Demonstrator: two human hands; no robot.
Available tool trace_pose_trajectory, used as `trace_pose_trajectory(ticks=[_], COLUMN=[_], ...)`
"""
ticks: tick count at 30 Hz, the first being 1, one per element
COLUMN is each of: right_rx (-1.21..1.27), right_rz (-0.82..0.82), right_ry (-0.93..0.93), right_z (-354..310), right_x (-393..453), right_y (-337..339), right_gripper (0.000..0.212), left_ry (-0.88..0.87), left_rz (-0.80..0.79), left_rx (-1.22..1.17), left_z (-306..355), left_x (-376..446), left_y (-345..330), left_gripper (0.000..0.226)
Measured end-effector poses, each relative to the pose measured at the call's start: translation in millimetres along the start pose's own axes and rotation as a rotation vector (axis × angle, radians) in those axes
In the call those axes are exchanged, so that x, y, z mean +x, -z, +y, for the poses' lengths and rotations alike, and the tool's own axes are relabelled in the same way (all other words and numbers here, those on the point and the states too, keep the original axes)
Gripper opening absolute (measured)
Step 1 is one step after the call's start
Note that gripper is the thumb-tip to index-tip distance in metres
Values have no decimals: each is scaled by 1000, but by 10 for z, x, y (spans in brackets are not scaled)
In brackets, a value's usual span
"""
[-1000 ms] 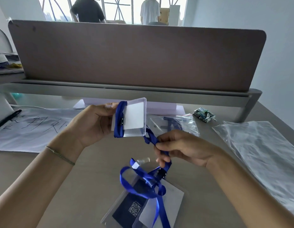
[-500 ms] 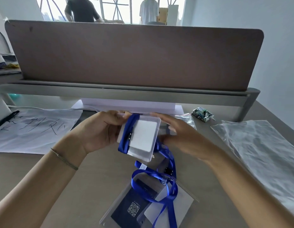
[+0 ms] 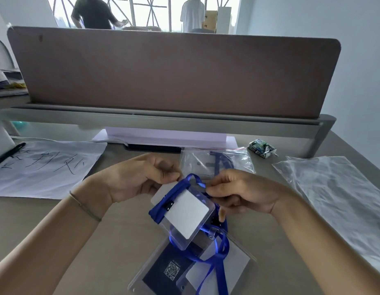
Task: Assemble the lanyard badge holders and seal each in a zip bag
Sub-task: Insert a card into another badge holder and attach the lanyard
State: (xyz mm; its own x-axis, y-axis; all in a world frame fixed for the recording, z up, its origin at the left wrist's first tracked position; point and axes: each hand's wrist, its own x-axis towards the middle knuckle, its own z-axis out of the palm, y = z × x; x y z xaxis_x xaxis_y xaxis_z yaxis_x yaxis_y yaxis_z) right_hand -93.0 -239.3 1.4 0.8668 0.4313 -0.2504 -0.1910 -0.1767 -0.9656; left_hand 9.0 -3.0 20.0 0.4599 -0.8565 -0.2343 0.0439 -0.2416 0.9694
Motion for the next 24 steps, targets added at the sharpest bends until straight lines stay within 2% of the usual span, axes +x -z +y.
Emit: trace_pose_trajectory(ticks=[2,8,10,13,15,18,21,24], right_rx=[-83,-171,-154,-61,23,126,222,322], right_rz=[85,324,360,360,339,327,312,335], right_ry=[-31,0,31,67,62,42,50,46], right_z=[-33,-83,-114,-152,-162,-137,-79,-27], right_x=[-3,79,93,107,124,186,270,312], right_y=[-12,-134,-159,-246,-351,-496,-567,-595], right_gripper=[29,36,34,33,35,37,40,41], left_ry=[40,117,69,-135,-230,-326,-389,-411], left_rz=[35,138,261,602,771,904,964,950], left_rx=[141,446,581,686,609,431,292,120], left_z=[14,42,21,-38,-56,-62,-70,-97], left_x=[11,35,58,147,182,203,211,235], left_y=[-61,-184,-179,-193,-240,-288,-322,-368], left_gripper=[11,25,20,16,18,15,16,19])
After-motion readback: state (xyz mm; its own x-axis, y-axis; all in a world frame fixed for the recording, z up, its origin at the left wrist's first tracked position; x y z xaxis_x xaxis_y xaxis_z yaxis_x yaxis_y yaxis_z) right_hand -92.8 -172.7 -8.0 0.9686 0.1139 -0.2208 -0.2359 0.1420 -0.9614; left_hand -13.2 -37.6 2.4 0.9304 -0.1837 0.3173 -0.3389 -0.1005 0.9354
